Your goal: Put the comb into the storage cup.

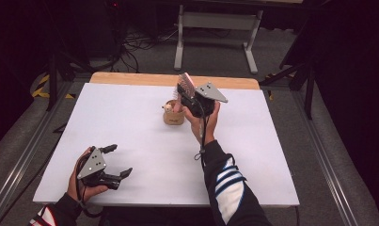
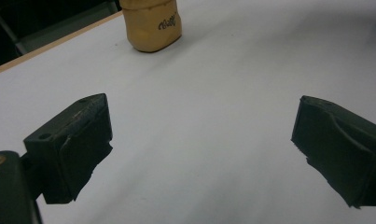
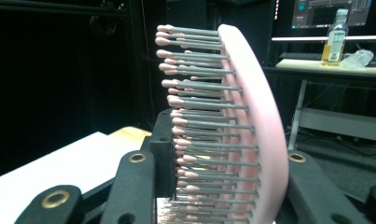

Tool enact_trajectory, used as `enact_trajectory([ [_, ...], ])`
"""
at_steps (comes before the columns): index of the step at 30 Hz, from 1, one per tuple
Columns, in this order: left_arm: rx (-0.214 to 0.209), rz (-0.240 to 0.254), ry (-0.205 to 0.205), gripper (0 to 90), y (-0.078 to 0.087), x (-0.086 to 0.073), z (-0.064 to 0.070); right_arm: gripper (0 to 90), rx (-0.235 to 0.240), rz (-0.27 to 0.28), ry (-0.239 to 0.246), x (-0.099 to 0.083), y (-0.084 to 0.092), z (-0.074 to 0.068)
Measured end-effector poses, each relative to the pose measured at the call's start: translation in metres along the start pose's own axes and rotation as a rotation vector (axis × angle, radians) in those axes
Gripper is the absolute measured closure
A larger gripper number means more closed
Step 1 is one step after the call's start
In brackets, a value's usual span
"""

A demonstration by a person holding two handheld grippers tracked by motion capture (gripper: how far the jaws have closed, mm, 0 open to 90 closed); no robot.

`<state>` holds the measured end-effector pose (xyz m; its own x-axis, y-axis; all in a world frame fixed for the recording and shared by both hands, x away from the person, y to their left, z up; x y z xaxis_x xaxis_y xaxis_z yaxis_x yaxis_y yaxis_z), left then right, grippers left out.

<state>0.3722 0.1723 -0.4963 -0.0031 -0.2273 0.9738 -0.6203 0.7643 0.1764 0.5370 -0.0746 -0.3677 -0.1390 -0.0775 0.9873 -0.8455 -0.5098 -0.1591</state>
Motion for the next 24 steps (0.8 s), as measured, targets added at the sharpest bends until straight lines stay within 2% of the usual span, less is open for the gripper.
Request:
enact_trajectory([
  [3, -0.003, 0.000, 0.004, 5.7, -0.001, 0.000, 0.000, 63.4, 0.000, -0.011, -0.003, -0.007, 0.000, 0.000],
  [4, -0.003, -0.002, 0.004, 5.7, -0.002, -0.001, 0.000, 63.1, -0.001, -0.023, -0.016, -0.015, 0.000, 0.001],
  [10, -0.004, 0.005, -0.004, 5.7, -0.001, 0.002, 0.000, 62.1, 0.007, -0.017, -0.053, -0.019, 0.002, 0.002],
  [17, -0.007, 0.001, -0.004, 5.7, -0.001, 0.001, 0.001, 60.5, 0.019, -0.037, -0.061, -0.026, 0.004, 0.005],
  [20, -0.006, -0.002, -0.007, 5.7, -0.001, 0.001, 0.002, 60.1, 0.017, -0.045, -0.051, -0.027, 0.005, 0.009],
  [24, -0.005, -0.003, -0.008, 5.7, -0.002, 0.001, 0.002, 58.3, 0.012, -0.049, -0.061, -0.030, 0.006, 0.012],
])
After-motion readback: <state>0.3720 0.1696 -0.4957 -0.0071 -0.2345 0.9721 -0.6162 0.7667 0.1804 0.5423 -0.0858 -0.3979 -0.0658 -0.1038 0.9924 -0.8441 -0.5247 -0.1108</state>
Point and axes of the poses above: each handheld gripper's, and its own axes: y roughly backward along the jaws, x roughly out of its top, z roughly to its right, the point moved 7 cm from there along -y, roughly forward along the jaws, and after that the axes turned 13 degrees about z, right-handed, at the moved point
